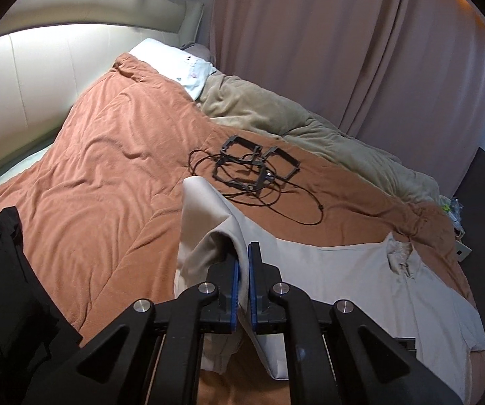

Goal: Fold large clothes
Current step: 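Grasp the grey jacket sleeve near its cuff with the left tool and lift, then carry the sleeve across the jacket body with the left tool and release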

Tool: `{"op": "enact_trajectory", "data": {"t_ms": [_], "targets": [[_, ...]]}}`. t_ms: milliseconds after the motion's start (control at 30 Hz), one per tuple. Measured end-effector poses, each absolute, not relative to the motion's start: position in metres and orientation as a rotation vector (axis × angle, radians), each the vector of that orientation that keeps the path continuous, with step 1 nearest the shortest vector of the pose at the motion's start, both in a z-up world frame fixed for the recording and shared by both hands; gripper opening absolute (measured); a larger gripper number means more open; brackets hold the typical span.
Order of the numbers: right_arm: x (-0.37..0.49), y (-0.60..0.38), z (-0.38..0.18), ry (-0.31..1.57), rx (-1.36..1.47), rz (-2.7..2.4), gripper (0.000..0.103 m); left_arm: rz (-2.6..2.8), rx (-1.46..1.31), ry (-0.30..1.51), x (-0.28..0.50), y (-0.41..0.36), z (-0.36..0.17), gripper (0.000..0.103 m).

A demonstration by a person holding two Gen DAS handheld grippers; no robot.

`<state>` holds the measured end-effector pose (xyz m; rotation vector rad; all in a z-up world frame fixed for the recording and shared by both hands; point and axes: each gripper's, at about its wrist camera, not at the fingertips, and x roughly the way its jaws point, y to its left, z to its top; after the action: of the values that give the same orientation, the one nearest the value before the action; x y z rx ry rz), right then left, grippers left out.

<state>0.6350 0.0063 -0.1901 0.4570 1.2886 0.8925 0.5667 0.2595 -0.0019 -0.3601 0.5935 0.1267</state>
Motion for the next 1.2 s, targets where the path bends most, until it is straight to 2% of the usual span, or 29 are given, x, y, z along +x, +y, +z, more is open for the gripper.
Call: {"op": "enact_trajectory", "data": {"t_ms": [67, 133, 200, 267, 633, 867, 967, 1067, 1200], "targets": [[0.636, -0.006, -0.183, 1.299, 0.484, 0.872, 0.01, 0.095, -0.351, 0.577, 0.566, 0.246, 0.013, 0.007], [0.635, -0.024, -0.167, 1.27, 0.496, 0.861, 0.017, 0.065, -0.333, 0.561, 0.564, 0.229, 0.026, 0.007], [0.631, -0.043, -0.152, 1.229, 0.499, 0.836, 0.049, 0.037, -0.314, 0.553, 0.563, 0.211, 0.037, 0.007], [0.624, -0.068, -0.139, 1.185, 0.507, 0.798, 0.058, 0.007, -0.303, 0.549, 0.562, 0.193, 0.044, 0.007], [0.568, -0.204, -0.121, 1.072, 0.632, 0.609, 0.058, -0.138, -0.251, 0.588, 0.567, 0.105, 0.05, 0.007], [0.561, -0.247, -0.133, 1.116, 0.723, 0.565, 0.058, -0.2, -0.17, 0.649, 0.576, 0.043, 0.049, 0.007], [0.564, -0.259, -0.133, 1.111, 0.781, 0.555, 0.058, -0.219, -0.147, 0.686, 0.584, 0.019, 0.041, 0.007], [0.564, -0.271, -0.133, 1.11, 0.795, 0.54, 0.065, -0.244, -0.129, 0.739, 0.596, -0.008, 0.024, 0.007], [0.572, -0.298, -0.141, 1.11, 0.878, 0.493, 0.066, -0.28, -0.106, 0.821, 0.614, -0.043, -0.007, 0.007]]}}
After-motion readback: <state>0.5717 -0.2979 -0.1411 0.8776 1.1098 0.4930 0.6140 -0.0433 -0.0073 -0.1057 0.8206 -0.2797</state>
